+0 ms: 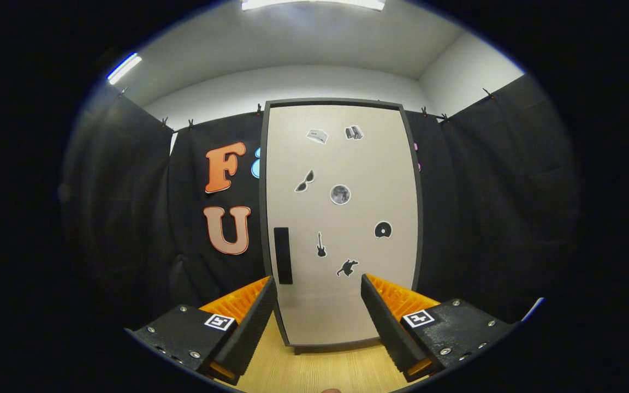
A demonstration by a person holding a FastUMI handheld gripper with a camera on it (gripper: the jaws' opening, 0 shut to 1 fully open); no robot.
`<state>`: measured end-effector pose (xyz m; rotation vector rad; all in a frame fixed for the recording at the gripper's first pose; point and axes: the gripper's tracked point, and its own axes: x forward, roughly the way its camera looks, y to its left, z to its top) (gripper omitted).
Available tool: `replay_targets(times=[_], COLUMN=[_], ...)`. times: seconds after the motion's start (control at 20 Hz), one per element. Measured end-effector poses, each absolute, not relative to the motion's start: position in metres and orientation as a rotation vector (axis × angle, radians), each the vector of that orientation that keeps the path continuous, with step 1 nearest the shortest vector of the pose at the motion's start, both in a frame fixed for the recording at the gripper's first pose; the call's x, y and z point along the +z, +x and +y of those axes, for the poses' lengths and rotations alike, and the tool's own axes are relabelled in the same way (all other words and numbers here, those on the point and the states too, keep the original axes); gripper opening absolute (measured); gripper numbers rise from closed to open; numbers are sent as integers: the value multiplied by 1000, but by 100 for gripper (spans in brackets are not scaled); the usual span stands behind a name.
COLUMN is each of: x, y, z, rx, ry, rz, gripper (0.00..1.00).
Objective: Open the shoe cabinet door, grab the shoes and put them into the shoe cabinet, then close the shoe cabinet door.
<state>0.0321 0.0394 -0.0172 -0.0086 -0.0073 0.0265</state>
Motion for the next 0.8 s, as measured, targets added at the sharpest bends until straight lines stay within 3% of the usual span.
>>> replay_targets(times=[0.8], x=[-13], y=[-20], z=[-5], rx=[11], ry=[17], rz=[14], gripper=[96])
